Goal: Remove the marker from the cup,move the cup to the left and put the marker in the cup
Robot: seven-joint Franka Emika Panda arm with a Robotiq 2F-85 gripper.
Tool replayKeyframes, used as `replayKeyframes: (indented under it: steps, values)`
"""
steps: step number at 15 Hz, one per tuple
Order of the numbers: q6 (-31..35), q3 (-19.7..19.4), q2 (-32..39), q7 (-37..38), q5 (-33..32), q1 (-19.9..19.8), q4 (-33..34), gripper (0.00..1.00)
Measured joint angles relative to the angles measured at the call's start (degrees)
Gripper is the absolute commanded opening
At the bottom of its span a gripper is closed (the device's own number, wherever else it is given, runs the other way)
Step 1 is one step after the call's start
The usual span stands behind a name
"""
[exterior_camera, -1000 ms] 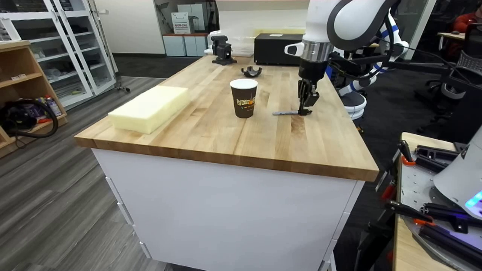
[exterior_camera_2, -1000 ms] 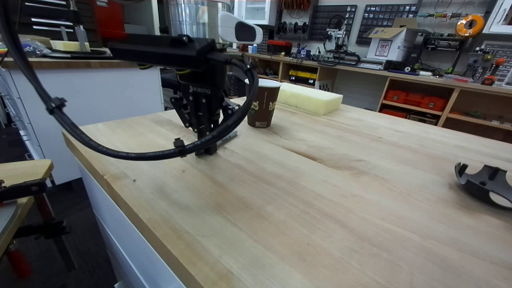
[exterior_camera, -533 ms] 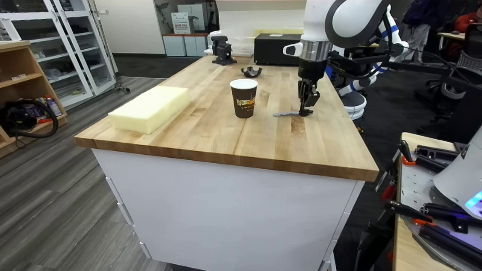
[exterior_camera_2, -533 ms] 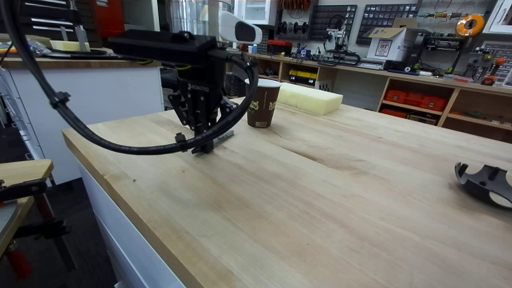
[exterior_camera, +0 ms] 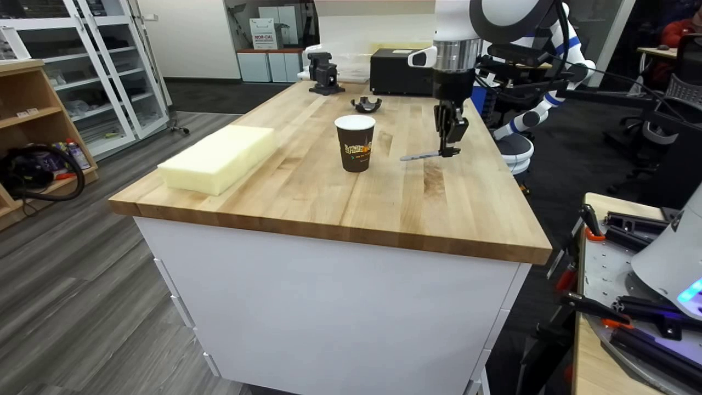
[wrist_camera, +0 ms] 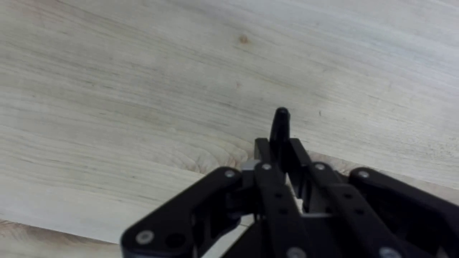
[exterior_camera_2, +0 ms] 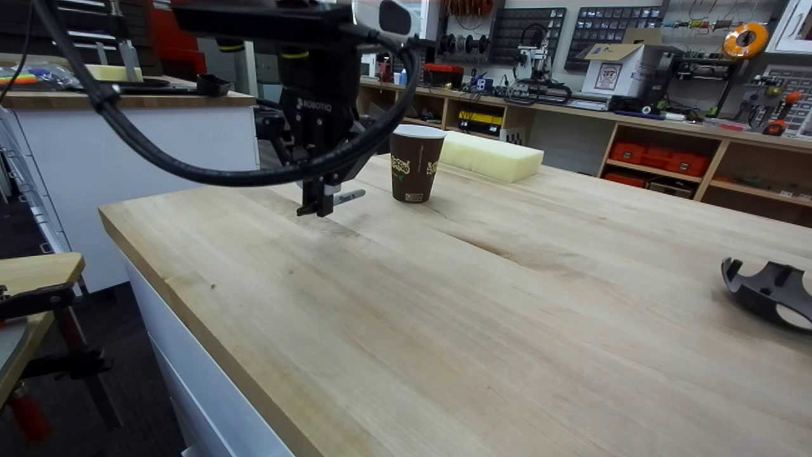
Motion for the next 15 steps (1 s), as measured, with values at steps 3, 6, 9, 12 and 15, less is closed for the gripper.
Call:
replayKeyframes:
  steps: [3,6,9,12,15]
  values:
    - [-2.4,0.24,-1.23,0.84,-1.39,0.01,1.24,0.04]
    - [-4.1,0.45,-1.96,1.46,-2.45,0.03,2.3,0.04]
    - [-4.89,0.5,-2.14,1.54,-3.18,0.06,3.15,0.04]
    - [-5.33,0.53,-2.16,1.54,-3.73,0.07,4.11,0.04]
    - [-6.04,0.68,-2.18,1.57,-4.69,0.07,5.6,0.04]
